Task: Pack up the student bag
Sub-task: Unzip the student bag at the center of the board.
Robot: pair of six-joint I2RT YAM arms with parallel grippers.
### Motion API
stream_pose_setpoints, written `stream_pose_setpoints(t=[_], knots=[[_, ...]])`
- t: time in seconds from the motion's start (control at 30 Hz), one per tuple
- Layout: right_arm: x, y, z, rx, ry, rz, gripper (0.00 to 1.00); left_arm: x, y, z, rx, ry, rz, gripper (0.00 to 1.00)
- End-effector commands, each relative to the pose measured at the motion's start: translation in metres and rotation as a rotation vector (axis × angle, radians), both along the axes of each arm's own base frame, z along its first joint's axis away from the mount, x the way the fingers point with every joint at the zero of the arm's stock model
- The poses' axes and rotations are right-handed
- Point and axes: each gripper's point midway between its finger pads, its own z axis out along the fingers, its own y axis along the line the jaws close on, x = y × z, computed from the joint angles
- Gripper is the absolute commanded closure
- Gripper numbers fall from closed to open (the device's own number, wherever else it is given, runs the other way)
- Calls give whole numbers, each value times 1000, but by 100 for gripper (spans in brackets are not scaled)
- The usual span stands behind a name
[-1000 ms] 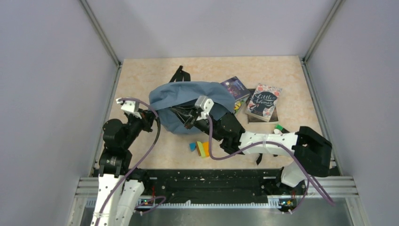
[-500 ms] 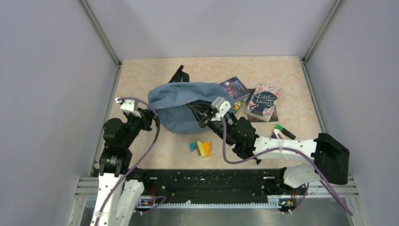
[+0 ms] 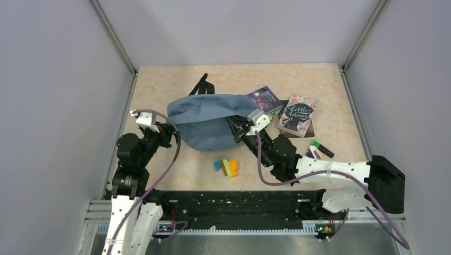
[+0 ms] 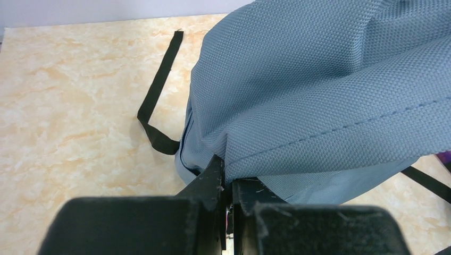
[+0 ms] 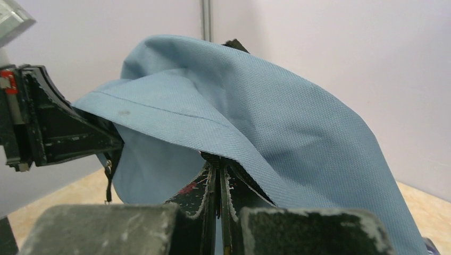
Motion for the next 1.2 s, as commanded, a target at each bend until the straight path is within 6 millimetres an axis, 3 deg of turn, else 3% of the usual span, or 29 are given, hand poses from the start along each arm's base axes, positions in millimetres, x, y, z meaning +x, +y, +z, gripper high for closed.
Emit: stream_pose_setpoints(t=[0.0,0.2,0.43,0.53,0.6,0.63,0.77,0.87,1.07,1.17], knots=[[10,-26,1,8,28,-114,100,2,14,15,21,-45,73,100],[22,-50,-5,44,81,-166,100,1,25,18,33,-61,136,100],[32,-51,-1,77,95,-106,100,-7,2,32,37,-98,-6,97],[34,-45,3,81,102,-73,100,-7,5,46,54,-127,13,61],[34,-37,4,69,103,-47,100,-12,9,68,64,-162,29,25],[36,-33,3,59,104,-40,100,-14,10,79,70,-180,34,18],[42,-21,6,56,139,-5,100,-32,11,127,71,-262,30,14],[49,-16,6,56,160,9,100,-38,1,149,66,-290,-31,14],[57,-10,4,74,194,51,100,-14,-22,147,55,-185,-151,16],[60,-7,1,64,207,54,100,-11,-33,158,37,-207,-202,17]])
